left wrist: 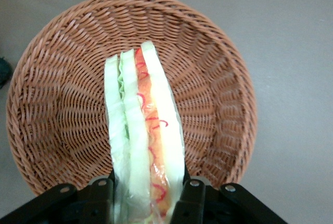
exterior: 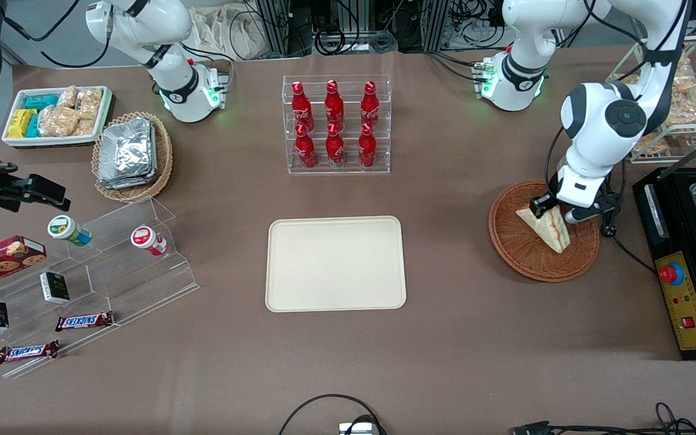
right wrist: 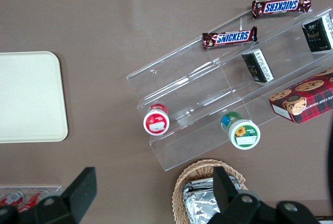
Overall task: Place sandwich from basket to tray
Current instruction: 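Lift the sandwich out of the basket and carry it toward the cream tray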
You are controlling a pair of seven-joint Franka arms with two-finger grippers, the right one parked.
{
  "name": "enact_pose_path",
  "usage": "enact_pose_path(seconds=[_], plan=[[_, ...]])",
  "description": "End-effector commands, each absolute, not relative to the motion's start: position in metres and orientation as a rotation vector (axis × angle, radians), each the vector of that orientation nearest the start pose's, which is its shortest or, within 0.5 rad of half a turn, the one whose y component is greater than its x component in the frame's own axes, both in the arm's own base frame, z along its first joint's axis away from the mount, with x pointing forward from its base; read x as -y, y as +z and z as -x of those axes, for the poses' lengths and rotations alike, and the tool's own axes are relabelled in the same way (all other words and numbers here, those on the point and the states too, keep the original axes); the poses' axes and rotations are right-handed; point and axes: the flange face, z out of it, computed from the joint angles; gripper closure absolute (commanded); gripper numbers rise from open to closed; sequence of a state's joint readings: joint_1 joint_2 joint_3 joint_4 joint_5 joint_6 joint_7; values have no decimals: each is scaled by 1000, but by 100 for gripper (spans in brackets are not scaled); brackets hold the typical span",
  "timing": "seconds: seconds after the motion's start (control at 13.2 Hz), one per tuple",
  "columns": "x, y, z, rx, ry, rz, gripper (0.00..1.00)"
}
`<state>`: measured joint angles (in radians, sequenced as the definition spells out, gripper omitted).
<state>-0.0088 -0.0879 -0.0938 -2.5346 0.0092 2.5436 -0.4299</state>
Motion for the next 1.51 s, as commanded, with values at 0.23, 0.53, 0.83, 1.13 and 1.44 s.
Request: enact_pose_path(seconds=[0.23, 0.53, 0.83, 1.13, 1.44], plan=[[128, 366, -469, 246, -172, 3124, 60], [176, 375, -467, 41, -212, 3139, 60], [216, 378, -467, -127, -217, 3155, 60], [262, 381, -470, -248, -208, 3185, 59], [304, 380, -477, -320, -176, 3230, 59]])
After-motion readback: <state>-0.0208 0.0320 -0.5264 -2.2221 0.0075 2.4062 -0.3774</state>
